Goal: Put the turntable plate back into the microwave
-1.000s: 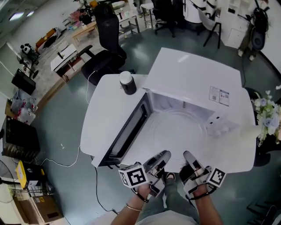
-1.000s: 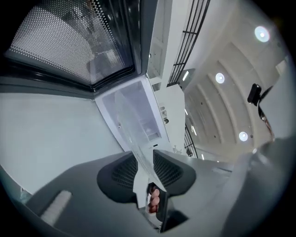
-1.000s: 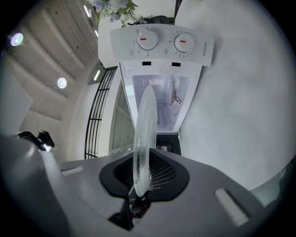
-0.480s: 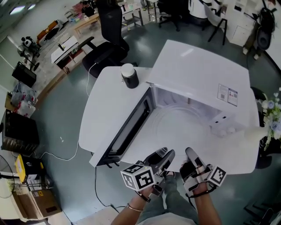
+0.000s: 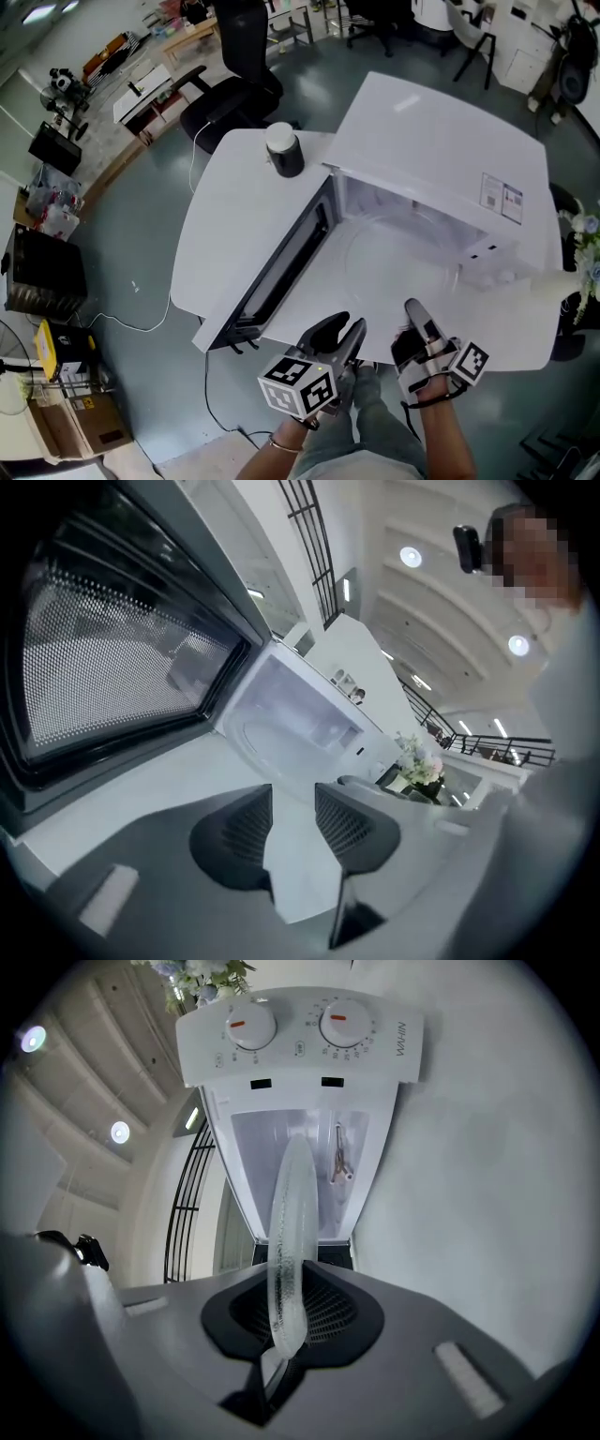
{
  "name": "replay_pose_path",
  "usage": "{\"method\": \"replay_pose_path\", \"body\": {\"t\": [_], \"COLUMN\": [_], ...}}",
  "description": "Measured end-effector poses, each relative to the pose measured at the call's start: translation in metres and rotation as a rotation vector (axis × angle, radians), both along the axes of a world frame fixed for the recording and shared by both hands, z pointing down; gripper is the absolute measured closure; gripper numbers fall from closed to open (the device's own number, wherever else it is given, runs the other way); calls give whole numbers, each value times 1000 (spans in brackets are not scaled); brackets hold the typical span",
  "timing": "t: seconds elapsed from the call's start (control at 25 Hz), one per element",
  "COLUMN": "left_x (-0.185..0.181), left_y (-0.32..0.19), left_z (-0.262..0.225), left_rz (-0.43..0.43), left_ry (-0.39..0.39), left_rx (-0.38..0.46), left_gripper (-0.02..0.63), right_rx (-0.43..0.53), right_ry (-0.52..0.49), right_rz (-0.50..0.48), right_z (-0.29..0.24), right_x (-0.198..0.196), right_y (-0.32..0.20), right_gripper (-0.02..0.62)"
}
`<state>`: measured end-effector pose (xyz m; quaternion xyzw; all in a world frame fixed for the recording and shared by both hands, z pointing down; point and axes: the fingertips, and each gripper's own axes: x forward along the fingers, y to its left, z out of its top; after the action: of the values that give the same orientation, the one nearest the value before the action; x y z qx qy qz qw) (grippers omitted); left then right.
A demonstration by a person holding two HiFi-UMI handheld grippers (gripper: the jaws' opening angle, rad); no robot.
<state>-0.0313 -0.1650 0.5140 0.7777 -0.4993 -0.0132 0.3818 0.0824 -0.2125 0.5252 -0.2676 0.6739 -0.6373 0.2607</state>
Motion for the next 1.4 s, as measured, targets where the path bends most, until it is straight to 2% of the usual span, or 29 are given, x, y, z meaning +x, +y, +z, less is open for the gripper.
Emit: {"method": "replay_pose_path", "body": {"t": [0.2, 0.36, 0.56, 0.96, 1.4], "left_x": [-10, -13, -16, -13, -23], "left_y": [1, 0, -1, -10, -27], "left_z": [4, 8, 14, 25, 39], "left_rz": [-22, -30, -27, -9, -35], "left_ry": [-115, -143, -154, -135, -136], "left_rx": [25, 35, 30, 20, 1], "left_gripper": [512, 561, 605, 606, 606], "right_rx": [-2, 2, 3, 9, 4], "right_ry": [2, -2, 1, 6, -12], "right_rz": [9, 25, 50, 123, 204], "right_z": [5, 9, 12, 18, 25], "right_x": [-5, -7, -8, -9, 0], "right_y": [-8, -18, -30, -62, -94], "right_gripper": [549, 549, 549, 548, 548]}}
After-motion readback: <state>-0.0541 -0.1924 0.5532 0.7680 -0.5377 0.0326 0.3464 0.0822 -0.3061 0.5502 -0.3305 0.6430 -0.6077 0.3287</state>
